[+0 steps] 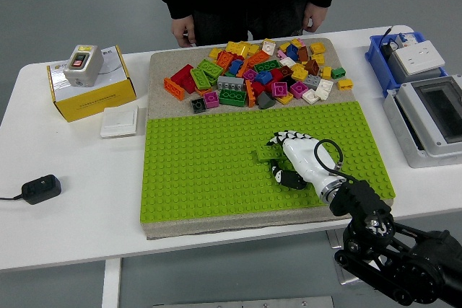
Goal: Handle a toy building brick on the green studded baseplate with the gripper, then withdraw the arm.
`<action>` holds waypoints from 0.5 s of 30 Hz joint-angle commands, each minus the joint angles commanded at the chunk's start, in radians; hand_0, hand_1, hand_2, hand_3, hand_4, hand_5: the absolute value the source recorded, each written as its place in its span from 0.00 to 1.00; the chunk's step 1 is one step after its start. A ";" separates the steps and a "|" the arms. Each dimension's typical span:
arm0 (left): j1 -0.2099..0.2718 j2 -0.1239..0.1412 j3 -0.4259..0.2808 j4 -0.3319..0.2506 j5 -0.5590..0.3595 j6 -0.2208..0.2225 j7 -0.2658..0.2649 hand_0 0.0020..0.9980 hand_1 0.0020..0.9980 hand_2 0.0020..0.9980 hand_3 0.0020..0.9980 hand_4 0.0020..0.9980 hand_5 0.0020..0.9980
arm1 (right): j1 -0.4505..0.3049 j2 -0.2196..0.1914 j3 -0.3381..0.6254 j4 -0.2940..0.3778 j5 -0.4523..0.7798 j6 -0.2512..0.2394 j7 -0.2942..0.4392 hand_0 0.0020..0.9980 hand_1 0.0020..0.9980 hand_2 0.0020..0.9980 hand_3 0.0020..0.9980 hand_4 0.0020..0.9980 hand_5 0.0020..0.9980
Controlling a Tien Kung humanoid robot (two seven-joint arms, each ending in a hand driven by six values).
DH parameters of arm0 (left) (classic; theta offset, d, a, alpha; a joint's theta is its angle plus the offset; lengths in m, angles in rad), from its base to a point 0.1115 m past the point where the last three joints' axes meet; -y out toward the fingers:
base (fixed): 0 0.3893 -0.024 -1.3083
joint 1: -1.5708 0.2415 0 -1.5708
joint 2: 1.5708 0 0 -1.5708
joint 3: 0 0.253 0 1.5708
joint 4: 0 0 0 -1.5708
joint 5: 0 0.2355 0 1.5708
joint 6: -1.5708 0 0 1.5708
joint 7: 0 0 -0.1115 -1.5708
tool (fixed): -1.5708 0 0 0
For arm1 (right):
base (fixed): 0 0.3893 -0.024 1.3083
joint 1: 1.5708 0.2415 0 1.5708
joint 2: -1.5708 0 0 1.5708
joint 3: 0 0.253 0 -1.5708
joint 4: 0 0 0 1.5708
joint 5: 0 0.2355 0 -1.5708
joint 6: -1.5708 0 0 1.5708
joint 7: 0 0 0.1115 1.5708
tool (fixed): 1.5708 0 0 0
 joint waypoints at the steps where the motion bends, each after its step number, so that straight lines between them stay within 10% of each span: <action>1: 0.000 0.000 0.000 0.000 0.000 0.000 0.000 0.69 0.69 0.68 0.76 0.43 0.42 | 0.001 -0.001 -0.002 0.003 -0.002 0.003 -0.003 0.86 0.95 0.93 0.48 0.43 0.29; 15: -0.003 0.001 0.001 0.000 -0.001 0.001 0.000 0.69 0.69 0.68 0.76 0.43 0.42 | 0.031 -0.006 -0.038 0.007 0.001 0.024 -0.016 0.86 0.96 0.96 0.49 0.44 0.29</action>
